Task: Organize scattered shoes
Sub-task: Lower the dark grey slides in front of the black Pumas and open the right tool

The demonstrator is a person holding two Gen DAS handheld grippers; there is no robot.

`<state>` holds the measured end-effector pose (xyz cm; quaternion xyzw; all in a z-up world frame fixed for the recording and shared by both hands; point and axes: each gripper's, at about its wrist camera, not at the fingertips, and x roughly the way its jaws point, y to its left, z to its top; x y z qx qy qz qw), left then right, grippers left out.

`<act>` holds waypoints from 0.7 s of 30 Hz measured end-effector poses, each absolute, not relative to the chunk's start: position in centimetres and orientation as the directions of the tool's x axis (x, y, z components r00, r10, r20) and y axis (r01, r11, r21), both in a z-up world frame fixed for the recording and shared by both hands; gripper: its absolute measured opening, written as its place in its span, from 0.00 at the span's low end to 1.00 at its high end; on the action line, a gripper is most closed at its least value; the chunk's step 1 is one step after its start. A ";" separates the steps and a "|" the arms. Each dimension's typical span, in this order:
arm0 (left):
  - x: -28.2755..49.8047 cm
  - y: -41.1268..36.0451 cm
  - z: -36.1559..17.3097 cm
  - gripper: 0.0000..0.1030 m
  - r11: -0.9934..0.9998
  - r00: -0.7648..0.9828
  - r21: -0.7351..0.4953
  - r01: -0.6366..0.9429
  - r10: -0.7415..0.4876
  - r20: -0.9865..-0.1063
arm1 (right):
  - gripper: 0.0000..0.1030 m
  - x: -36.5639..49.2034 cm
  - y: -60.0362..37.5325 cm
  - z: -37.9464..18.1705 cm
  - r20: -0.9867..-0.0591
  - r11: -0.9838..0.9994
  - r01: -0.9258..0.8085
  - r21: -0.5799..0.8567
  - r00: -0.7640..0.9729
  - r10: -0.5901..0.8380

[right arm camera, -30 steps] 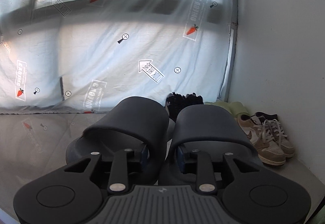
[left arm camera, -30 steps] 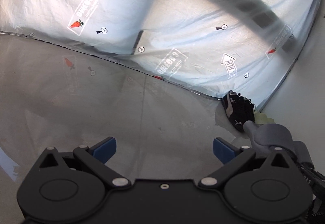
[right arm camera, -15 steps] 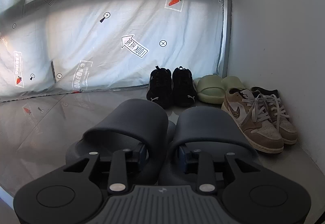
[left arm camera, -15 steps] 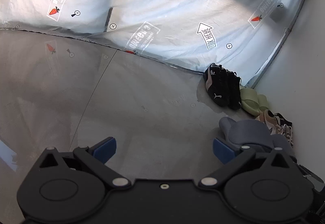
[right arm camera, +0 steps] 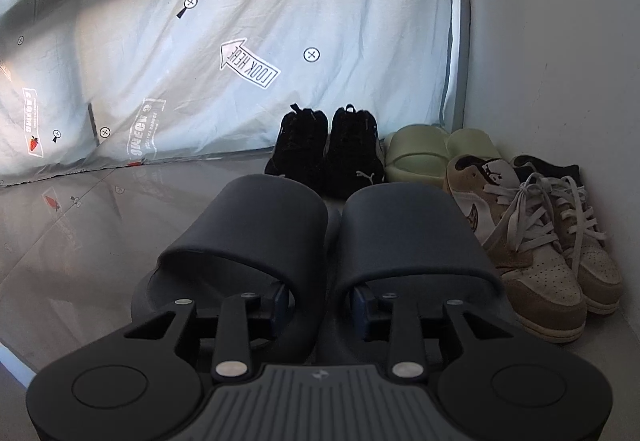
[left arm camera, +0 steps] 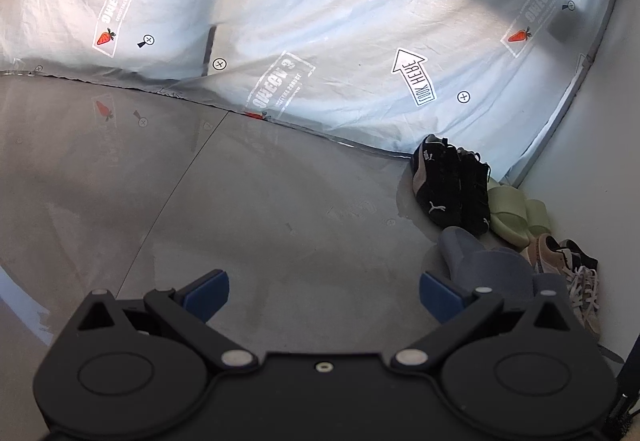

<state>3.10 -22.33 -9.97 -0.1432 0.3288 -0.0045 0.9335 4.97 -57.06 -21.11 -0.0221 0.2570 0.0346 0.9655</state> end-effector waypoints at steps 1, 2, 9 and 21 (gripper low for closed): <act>3.4 -22.5 -10.0 1.00 0.960 0.783 -0.267 -0.088 -0.099 -0.614 | 0.36 5.5 -57.6 -21.4 -0.508 0.996 -0.083 -0.024 0.859 0.059; 3.8 -22.6 -10.0 1.00 0.960 0.782 -0.264 -0.090 -0.096 -0.616 | 0.36 5.9 -58.0 -21.5 -0.512 0.996 -0.082 -0.024 0.857 0.058; 6.3 -23.6 -9.9 1.00 0.962 0.774 -0.256 -0.089 -0.095 -0.626 | 0.38 7.3 -59.1 -23.2 -0.560 0.988 -0.133 -0.080 0.826 0.066; 7.7 -25.5 -10.5 1.00 0.964 0.752 -0.263 -0.028 -0.153 -0.641 | 0.55 8.7 -60.6 -22.6 -0.609 0.987 -0.149 0.067 0.777 0.159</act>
